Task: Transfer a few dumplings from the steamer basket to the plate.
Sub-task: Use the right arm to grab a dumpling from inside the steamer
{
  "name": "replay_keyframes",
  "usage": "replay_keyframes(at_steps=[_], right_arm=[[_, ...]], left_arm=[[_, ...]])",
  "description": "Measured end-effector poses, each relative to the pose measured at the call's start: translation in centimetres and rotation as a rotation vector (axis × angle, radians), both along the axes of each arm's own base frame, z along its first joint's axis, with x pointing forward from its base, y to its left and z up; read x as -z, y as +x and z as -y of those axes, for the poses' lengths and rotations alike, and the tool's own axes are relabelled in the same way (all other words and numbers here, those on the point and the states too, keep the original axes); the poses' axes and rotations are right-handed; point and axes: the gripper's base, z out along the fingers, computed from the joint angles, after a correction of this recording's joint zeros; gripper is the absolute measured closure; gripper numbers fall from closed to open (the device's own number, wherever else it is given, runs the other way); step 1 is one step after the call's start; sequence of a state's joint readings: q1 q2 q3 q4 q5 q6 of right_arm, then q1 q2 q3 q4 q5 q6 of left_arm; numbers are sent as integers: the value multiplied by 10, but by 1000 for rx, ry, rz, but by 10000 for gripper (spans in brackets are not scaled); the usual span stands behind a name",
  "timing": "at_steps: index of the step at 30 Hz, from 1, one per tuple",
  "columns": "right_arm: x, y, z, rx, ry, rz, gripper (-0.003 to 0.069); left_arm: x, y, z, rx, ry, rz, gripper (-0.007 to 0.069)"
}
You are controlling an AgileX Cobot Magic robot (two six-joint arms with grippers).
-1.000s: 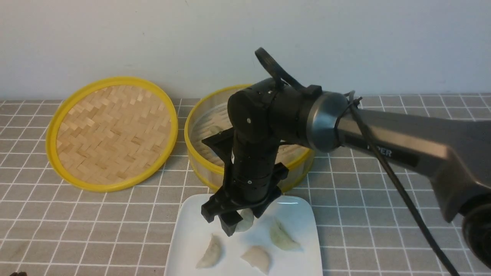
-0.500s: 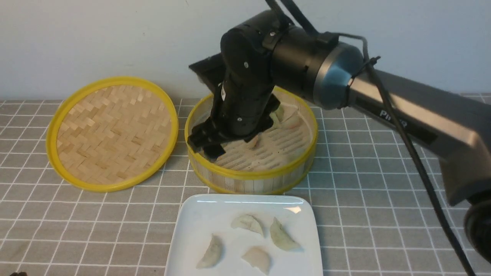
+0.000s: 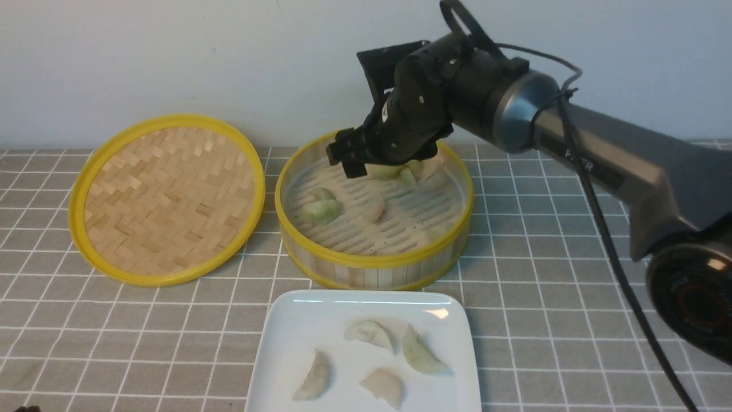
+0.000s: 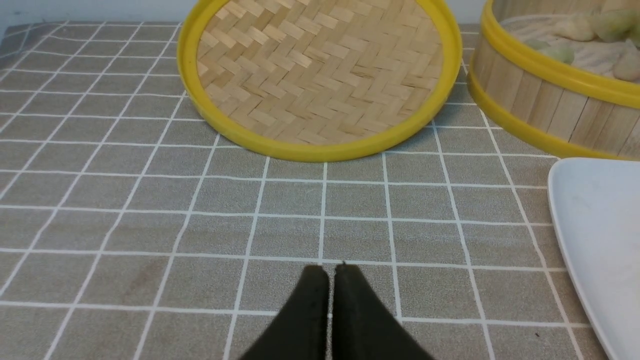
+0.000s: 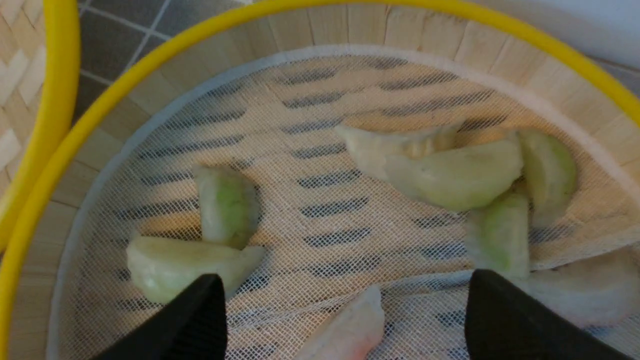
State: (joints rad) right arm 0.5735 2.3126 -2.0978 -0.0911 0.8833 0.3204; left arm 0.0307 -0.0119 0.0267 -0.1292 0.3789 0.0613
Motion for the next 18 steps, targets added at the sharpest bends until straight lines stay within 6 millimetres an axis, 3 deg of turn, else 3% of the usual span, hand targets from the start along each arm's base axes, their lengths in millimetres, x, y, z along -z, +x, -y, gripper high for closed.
replay_keyframes(at_steps=[8, 13, 14, 15, 18], right_arm=[[52, 5, -6, -3, -47, -89, 106], [56, 5, -6, -6, -50, -100, 270], [56, 4, -6, -11, -58, -105, 370], [55, 4, -6, -12, -59, -106, 398], [45, -2, -2, -19, -90, -143, 383]], left_arm=[[0, 0, 0, 0, 0, 0, 629], [0, 0, 0, 0, 0, 0, 629], [0, 0, 0, 0, 0, 0, 629], [0, 0, 0, 0, 0, 0, 629], [0, 0, 0, 0, 0, 0, 629]])
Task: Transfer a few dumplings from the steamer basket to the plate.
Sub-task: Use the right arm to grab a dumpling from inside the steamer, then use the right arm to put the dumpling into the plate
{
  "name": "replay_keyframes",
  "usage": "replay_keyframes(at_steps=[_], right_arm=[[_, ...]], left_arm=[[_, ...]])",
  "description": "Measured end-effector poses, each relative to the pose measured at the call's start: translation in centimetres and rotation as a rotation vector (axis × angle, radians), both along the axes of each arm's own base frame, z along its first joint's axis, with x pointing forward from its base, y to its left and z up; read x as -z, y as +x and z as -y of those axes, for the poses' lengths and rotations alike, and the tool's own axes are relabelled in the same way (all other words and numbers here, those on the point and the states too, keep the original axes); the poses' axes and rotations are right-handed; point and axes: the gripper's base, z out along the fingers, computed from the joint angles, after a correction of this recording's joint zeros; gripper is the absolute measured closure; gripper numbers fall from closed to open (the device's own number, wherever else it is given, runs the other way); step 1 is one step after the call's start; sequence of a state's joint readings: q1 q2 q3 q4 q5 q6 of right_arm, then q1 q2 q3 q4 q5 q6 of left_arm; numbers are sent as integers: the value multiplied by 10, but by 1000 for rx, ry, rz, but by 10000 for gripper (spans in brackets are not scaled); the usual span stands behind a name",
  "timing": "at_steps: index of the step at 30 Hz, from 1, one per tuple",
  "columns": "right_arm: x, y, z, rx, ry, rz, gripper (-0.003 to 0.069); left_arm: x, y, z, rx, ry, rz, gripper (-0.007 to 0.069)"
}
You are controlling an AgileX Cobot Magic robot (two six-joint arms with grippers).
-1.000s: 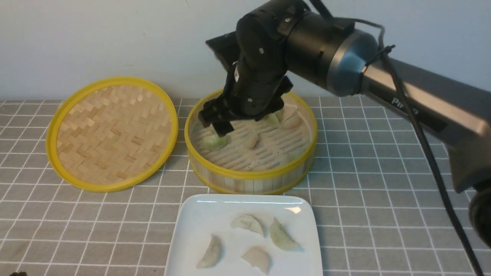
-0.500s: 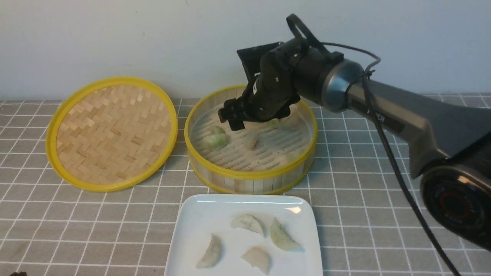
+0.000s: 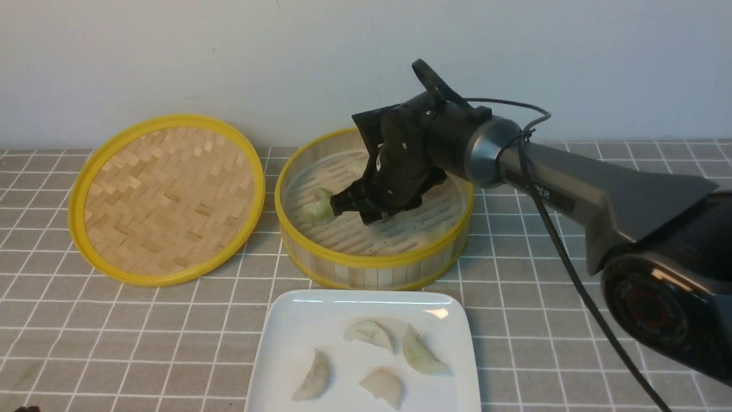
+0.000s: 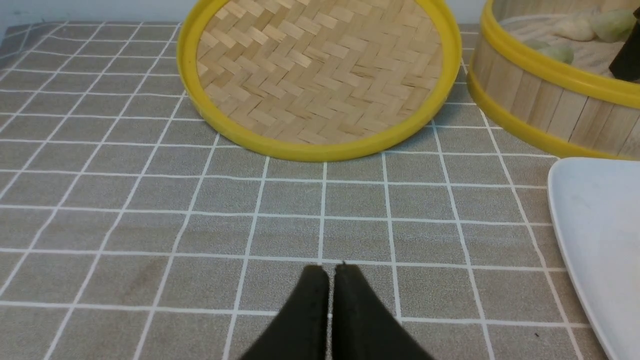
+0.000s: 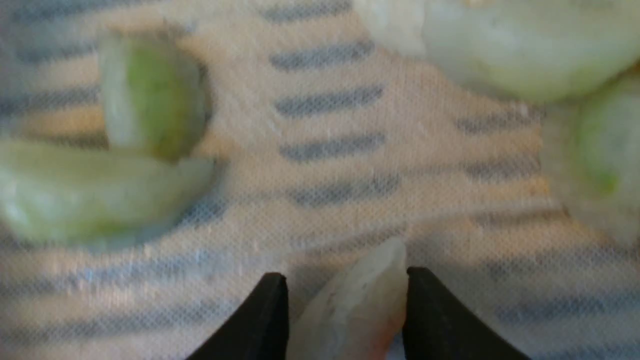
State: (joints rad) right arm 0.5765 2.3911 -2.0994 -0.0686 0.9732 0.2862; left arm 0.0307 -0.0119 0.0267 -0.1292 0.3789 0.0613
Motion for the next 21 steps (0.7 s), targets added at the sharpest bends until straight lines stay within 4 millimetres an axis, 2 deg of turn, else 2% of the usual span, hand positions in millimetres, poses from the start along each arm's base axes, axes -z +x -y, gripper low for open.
replay_keyframes(at_steps=[2, 5, 8, 13, 14, 18, 21], right_arm=[[-12, -4, 3, -7, -14, -11, 383], [-45, -16, 10, -25, -31, -25, 383], [-87, -34, 18, -71, -25, -52, 383], [-128, -63, 23, -133, 70, -56, 383], [-132, -72, 23, -144, 84, -72, 383], [-123, -113, 21, -180, 82, -175, 383], [-93, -147, 10, -209, 38, -307, 383]], left_arm=[[0, 0, 0, 0, 0, 0, 629], [0, 0, 0, 0, 0, 0, 629], [0, 0, 0, 0, 0, 0, 629], [0, 0, 0, 0, 0, 0, 629], [0, 0, 0, 0, 0, 0, 629], [0, 0, 0, 0, 0, 0, 629], [0, 0, 0, 0, 0, 0, 629]])
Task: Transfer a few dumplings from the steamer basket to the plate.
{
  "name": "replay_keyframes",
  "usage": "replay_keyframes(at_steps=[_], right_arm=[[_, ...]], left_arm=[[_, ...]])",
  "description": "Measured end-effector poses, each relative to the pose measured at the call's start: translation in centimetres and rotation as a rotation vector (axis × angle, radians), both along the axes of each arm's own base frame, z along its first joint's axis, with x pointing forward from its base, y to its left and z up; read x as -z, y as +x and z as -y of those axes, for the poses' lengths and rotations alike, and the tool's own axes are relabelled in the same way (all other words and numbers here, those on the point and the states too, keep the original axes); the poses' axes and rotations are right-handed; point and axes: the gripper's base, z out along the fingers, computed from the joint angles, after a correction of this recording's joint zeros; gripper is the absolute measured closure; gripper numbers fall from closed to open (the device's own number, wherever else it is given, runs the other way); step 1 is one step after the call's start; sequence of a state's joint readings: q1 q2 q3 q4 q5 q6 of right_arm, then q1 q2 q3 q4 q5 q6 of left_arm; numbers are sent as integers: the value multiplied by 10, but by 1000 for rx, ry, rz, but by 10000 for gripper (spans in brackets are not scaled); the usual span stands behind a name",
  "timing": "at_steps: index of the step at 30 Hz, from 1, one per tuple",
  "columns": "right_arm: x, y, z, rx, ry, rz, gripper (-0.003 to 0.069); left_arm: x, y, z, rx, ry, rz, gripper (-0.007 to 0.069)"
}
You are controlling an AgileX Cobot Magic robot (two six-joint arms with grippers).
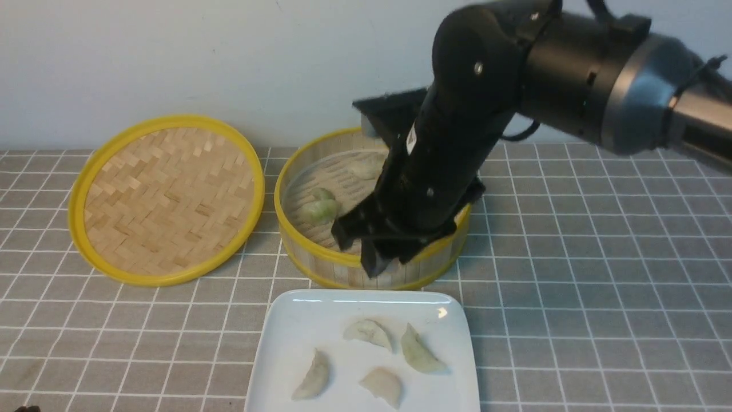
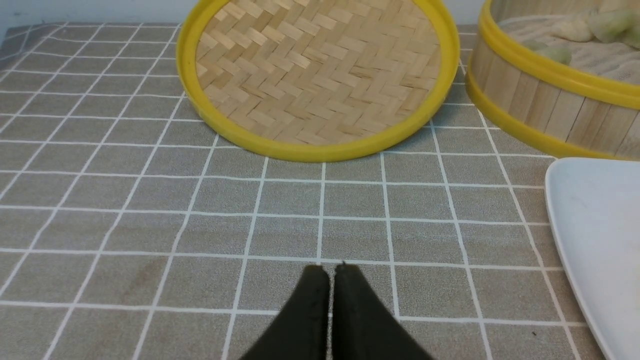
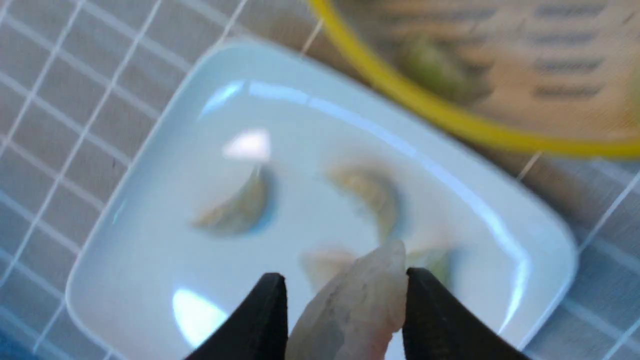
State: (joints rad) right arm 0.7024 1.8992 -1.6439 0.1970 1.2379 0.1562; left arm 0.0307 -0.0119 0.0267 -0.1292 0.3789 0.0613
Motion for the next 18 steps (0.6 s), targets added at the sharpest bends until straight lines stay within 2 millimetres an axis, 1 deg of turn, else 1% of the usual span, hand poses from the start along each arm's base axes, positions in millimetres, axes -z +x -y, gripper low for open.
replay_keyframes(at_steps=[1, 2, 3, 4, 5, 8, 10, 11, 13, 14, 15, 16, 18], right_arm=[[2, -2, -1, -4, -5, -7, 383], [13, -10, -4, -20, -28, -39, 383], [31, -22, -9, -46, -64, -87, 383], [39, -29, -14, -59, -74, -106, 383], [41, -29, -15, -61, -75, -108, 383], [58, -37, -29, -75, -58, -132, 383], [63, -37, -33, -78, -45, -138, 369], [66, -36, -35, -79, -40, -138, 348], [72, -35, -38, -76, -35, -135, 265], [72, -34, -38, -76, -33, -133, 256], [73, -34, -38, -75, -32, -126, 212], [73, -32, -39, -72, -24, -115, 139], [70, -31, -39, -77, -25, -100, 93]], left_arm=[[0, 0, 0, 0, 0, 0, 629], [0, 0, 0, 0, 0, 0, 629], [0, 0, 0, 0, 0, 0, 629], [0, 0, 0, 0, 0, 0, 629], [0, 0, 0, 0, 0, 0, 629], [0, 0, 0, 0, 0, 0, 629], [0, 0, 0, 0, 0, 0, 629], [0, 0, 0, 0, 0, 0, 629], [0, 0, 0, 0, 0, 0, 629], [0, 0, 0, 0, 0, 0, 629], [0, 0, 0, 0, 0, 0, 629], [0, 0, 0, 0, 0, 0, 629], [0, 0, 0, 0, 0, 0, 629]])
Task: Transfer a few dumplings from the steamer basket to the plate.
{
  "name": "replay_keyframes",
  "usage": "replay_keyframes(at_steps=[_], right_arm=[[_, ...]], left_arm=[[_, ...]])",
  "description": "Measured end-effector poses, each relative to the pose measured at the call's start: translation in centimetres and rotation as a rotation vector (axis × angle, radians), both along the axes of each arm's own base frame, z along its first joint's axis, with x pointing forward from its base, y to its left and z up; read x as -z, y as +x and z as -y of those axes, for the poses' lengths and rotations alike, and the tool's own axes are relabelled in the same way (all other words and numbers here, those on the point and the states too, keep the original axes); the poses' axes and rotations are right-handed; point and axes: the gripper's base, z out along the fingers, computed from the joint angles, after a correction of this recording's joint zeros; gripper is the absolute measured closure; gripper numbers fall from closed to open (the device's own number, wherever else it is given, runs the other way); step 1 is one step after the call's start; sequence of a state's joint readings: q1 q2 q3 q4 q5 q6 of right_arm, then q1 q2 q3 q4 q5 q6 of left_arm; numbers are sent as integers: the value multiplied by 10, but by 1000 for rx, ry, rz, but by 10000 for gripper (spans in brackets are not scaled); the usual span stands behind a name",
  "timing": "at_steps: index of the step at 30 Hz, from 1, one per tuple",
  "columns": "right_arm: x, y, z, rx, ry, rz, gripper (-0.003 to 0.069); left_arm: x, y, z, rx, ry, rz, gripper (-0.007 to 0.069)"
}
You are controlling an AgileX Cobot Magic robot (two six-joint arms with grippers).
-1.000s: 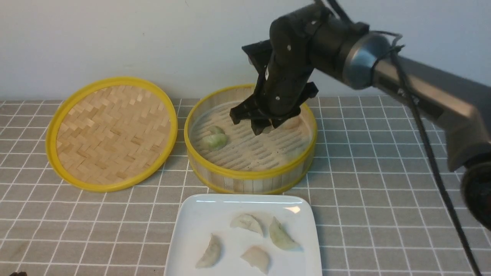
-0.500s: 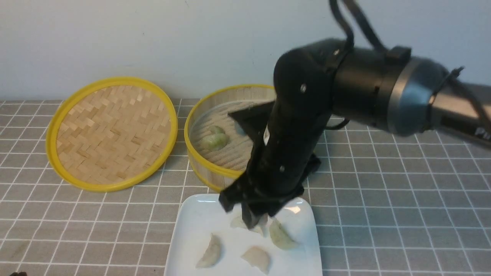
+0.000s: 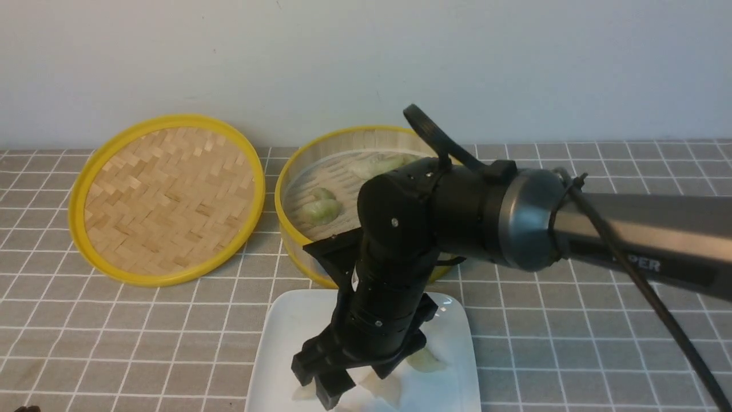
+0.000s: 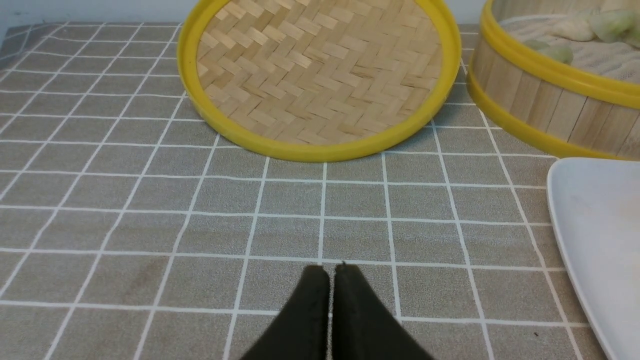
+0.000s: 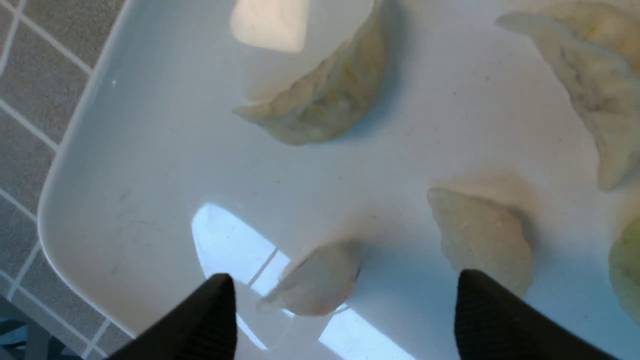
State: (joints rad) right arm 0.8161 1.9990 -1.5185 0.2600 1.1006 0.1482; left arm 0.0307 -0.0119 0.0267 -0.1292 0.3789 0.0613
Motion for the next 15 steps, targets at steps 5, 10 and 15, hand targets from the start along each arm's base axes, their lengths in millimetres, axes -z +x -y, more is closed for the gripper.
replay_keyframes(at_steps=[5, 10, 15], right_arm=[[-22, 6, 0, -36, -23, 66, 116], [-89, -2, 20, -30, 9, 212, 393], [-184, -33, 67, 46, 116, 440, 645]], left_arm=[[0, 0, 0, 0, 0, 0, 629], [0, 0, 0, 0, 0, 0, 629], [0, 0, 0, 0, 0, 0, 629]])
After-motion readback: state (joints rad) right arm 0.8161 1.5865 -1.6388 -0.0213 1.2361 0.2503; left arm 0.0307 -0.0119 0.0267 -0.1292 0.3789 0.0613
